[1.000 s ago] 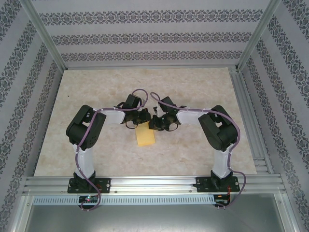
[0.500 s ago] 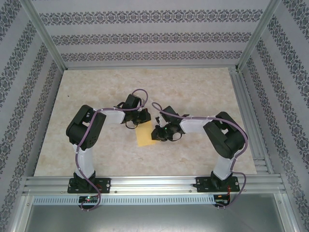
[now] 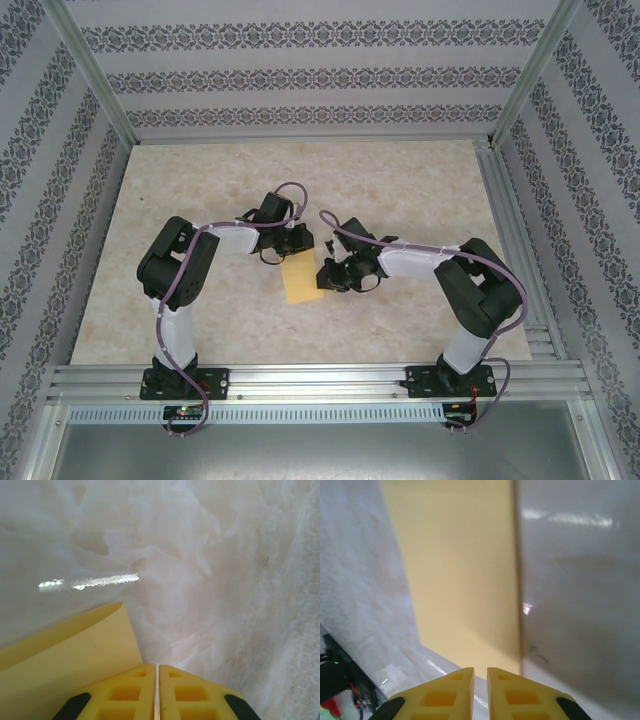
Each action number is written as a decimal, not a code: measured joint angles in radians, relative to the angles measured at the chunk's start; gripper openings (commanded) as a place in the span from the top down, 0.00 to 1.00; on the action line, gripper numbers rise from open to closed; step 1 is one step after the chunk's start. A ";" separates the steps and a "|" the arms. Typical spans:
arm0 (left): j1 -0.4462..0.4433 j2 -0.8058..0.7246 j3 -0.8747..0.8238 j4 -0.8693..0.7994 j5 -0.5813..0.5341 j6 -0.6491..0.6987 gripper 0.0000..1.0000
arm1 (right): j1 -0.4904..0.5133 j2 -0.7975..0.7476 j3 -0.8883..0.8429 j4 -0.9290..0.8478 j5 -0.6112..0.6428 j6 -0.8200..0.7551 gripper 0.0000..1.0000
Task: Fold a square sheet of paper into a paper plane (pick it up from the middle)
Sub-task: First fold in half a square sheet of paper at the center of the table.
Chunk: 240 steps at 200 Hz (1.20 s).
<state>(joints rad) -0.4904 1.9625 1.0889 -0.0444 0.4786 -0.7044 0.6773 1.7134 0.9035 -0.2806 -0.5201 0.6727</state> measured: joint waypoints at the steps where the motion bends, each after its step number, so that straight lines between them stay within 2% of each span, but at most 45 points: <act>1: 0.000 0.000 0.000 0.000 0.001 0.000 0.88 | -0.001 -0.001 0.004 0.000 0.000 0.001 0.84; 45: -0.003 -0.013 0.000 -0.001 0.041 0.002 0.87 | -0.013 0.043 0.091 0.022 0.019 0.016 0.84; 96: -0.032 -0.059 -0.027 0.009 0.068 -0.007 0.89 | -0.012 0.144 0.093 0.026 0.024 0.018 0.85; 145: -0.043 -0.055 -0.065 0.006 0.070 -0.016 0.90 | -0.013 0.158 0.093 0.023 0.026 0.018 0.85; 240: -0.022 -0.015 -0.010 -0.067 -0.032 0.016 0.90 | -0.012 0.166 0.108 -0.012 0.030 -0.019 0.85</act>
<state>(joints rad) -0.5125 1.9476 1.0794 -0.1112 0.4465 -0.6880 0.6651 1.8790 1.0115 -0.2928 -0.4900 0.6533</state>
